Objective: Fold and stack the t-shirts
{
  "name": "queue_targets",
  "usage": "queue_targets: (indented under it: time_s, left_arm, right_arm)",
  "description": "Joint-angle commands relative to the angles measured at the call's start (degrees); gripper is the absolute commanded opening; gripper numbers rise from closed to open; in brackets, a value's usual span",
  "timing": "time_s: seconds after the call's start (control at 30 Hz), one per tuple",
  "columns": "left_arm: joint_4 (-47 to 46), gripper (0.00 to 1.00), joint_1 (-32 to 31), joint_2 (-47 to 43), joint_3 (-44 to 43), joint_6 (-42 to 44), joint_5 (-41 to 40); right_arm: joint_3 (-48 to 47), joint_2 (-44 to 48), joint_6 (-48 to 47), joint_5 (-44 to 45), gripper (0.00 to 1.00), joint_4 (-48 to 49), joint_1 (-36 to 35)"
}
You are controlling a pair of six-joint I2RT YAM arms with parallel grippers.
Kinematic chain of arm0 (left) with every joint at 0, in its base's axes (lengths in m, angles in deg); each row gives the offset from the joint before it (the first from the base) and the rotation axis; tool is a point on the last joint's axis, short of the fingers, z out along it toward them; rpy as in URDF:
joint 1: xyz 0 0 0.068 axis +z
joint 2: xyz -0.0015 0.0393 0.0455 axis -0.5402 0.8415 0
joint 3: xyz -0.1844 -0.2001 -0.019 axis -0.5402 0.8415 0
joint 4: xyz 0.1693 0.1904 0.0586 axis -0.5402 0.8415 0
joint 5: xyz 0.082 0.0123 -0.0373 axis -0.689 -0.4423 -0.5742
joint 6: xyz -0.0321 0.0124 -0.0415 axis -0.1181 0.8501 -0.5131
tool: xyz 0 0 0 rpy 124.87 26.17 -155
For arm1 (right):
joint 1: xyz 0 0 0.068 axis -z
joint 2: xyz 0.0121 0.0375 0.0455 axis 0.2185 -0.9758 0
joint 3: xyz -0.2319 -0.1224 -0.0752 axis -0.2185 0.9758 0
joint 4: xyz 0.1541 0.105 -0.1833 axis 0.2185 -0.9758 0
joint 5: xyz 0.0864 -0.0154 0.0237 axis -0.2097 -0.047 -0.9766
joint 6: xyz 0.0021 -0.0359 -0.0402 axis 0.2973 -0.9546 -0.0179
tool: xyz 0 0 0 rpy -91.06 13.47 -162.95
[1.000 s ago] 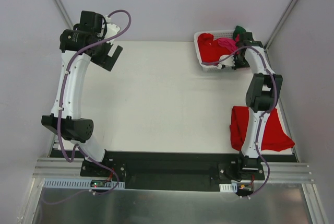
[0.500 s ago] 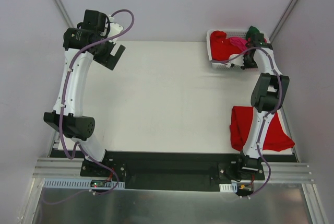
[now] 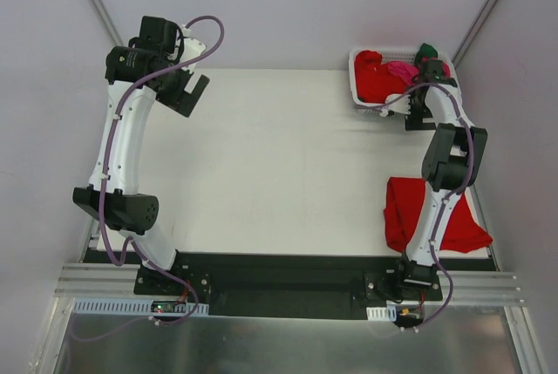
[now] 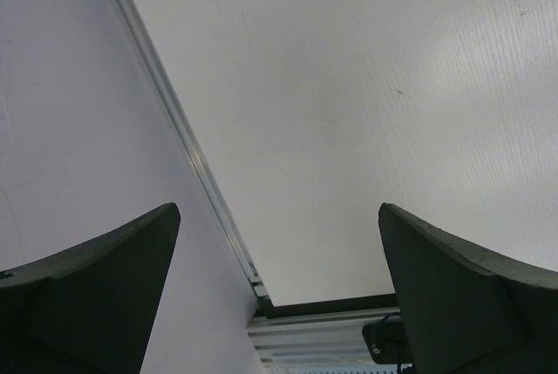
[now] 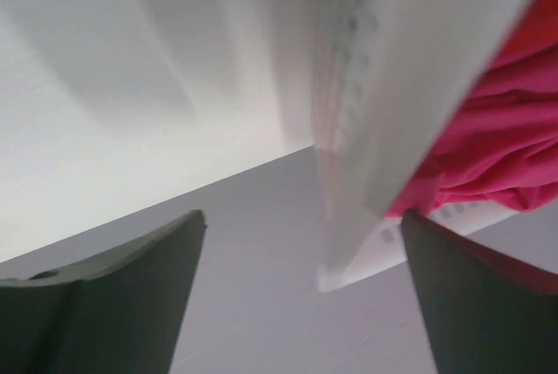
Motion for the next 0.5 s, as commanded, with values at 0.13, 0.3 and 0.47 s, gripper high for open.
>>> queue_targets:
  time_s: [0.13,0.3,0.47]
  left_arm:
    - [1.87,0.99,-0.39,-0.53,-3.11,0.77,1.68]
    - [1.87,0.99,-0.31,-0.44,-3.81,0.6,2.12]
    - [1.87,0.99,-0.39,-1.05,-3.46,0.6,2.12]
  right_arm:
    - [2.48,12.31,8.87,-2.79,1.0,-2.82,-6.38]
    - [1.6,17.33,17.5,-8.06,1.0,-6.33,-14.29]
    - [0.37,16.46,24.1,-8.95,1.0,-8.7,-20.44]
